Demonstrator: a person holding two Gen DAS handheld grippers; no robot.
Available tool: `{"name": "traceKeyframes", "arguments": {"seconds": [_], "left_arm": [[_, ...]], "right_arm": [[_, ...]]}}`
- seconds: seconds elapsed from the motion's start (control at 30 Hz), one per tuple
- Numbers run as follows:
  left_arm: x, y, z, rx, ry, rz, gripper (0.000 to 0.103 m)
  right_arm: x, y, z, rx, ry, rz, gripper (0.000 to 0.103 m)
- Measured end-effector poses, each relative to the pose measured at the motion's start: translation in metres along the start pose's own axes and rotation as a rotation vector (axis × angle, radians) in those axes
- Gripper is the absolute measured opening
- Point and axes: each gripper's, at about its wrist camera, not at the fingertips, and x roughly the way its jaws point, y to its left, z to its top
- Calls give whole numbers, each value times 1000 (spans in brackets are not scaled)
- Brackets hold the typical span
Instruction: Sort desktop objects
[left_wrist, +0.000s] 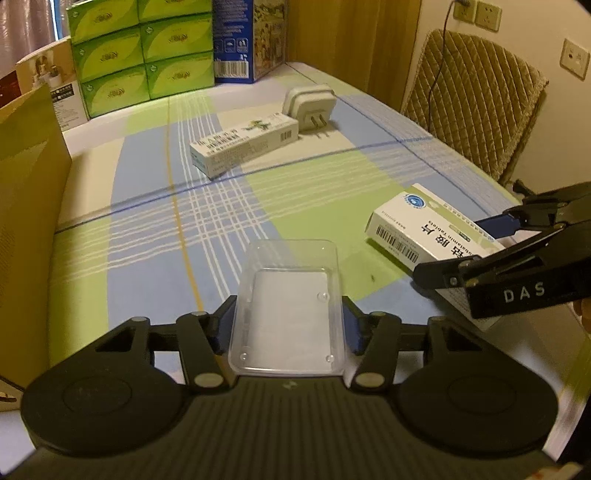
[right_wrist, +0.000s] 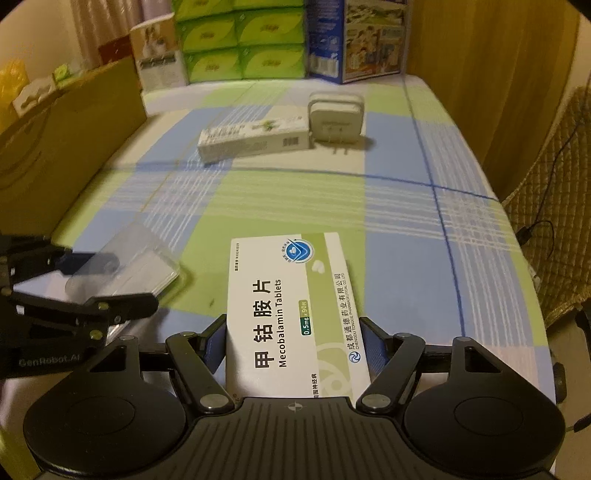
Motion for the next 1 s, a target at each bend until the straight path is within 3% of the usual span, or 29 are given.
{"name": "traceKeyframes", "arguments": {"seconds": [0.5,1.0], "left_arm": [[-20,9,3,-47,-6,25,51],[-104,4,20,-83,-84,44,51]], "right_arm": [[-22,-2,2,86,-37,-13,69],[-101,36,-1,116,-106,-14,69]]}}
